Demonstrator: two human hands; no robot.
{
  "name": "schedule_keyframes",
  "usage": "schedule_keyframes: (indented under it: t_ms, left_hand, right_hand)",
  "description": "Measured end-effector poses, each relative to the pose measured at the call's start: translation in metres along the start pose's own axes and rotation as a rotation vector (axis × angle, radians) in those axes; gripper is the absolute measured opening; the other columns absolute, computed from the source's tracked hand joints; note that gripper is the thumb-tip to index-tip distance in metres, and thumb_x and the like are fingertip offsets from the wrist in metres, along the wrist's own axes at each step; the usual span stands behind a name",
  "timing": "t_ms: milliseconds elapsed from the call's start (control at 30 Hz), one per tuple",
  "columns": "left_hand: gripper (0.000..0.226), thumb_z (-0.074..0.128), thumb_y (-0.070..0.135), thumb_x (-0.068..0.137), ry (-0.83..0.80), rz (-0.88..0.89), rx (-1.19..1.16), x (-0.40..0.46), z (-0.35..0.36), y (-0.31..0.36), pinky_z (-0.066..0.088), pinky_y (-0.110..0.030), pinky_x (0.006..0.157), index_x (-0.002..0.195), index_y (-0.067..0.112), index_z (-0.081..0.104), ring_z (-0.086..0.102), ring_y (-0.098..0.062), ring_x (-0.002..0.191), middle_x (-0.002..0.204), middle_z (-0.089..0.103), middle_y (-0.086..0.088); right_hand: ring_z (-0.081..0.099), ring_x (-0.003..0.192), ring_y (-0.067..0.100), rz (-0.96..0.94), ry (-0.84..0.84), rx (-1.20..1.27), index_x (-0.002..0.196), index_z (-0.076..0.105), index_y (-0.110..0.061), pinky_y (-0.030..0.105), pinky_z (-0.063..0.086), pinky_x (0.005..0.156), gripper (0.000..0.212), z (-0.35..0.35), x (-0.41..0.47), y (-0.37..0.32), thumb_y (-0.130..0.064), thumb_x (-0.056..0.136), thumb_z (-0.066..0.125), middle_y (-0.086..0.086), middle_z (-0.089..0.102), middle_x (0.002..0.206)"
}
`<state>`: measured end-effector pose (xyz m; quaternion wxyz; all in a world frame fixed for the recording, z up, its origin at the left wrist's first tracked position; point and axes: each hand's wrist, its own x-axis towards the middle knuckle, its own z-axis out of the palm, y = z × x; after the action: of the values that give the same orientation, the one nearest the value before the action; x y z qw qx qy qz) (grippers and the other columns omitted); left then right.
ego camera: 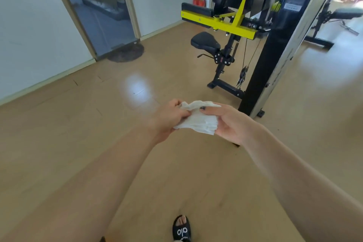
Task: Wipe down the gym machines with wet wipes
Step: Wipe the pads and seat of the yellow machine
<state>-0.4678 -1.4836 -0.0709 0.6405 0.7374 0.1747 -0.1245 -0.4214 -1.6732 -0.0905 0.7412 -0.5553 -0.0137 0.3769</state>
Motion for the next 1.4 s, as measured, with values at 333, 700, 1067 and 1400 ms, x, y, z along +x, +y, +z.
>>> schedule_keyframes:
  t_ms: [333, 700, 1067, 1400]
  left_hand:
    - [0.036, 0.061, 0.007, 0.082, -0.061, 0.076, 0.045, 0.224, -0.011, 0.117, 0.05, -0.025, 0.061, 0.116, 0.017, 0.063, 0.064, -0.019, 0.087, 0.111, 0.066, -0.009]
    - [0.036, 0.058, 0.017, 0.094, 0.008, 0.014, -0.055, 0.478, -0.028, 0.216, 0.055, -0.033, 0.083, 0.129, 0.008, 0.058, 0.066, -0.025, 0.11, 0.123, 0.067, -0.01]
    - [0.025, 0.059, 0.009, 0.093, 0.044, 0.043, 0.047, 0.711, -0.088, 0.29, 0.053, -0.037, 0.083, 0.118, 0.011, 0.061, 0.064, -0.025, 0.095, 0.109, 0.067, -0.012]
    - [0.008, 0.048, 0.012, 0.101, -0.081, 0.01, 0.186, 0.929, -0.121, 0.361, 0.047, -0.028, 0.075, 0.1, 0.017, 0.054, 0.058, -0.018, 0.087, 0.093, 0.067, -0.005]
  right_hand:
    - [0.069, 0.117, 0.028, 0.023, 0.183, 0.153, 0.131, 0.066, -0.009, 0.047, 0.049, 0.11, 0.035, -0.071, 0.163, -0.13, -0.011, 0.096, 0.067, 0.013, 0.073, 0.123]
    - [0.072, 0.112, 0.027, 0.002, 0.171, 0.294, 0.124, 0.067, -0.004, 0.039, 0.059, 0.094, 0.031, -0.168, 0.377, -0.268, -0.001, 0.093, 0.066, 0.014, 0.074, 0.12]
    - [0.063, 0.126, 0.035, -0.02, 0.248, 0.319, 0.133, 0.064, -0.002, 0.049, 0.048, 0.11, 0.047, -0.225, 0.61, -0.365, 0.002, 0.086, 0.068, 0.019, 0.067, 0.132]
    - [0.051, 0.073, 0.014, -0.157, 0.808, 0.438, 0.104, 0.059, -0.013, 0.022, 0.04, 0.051, 0.015, -0.284, 0.764, -0.464, -0.004, 0.093, 0.062, 0.004, 0.055, 0.087]
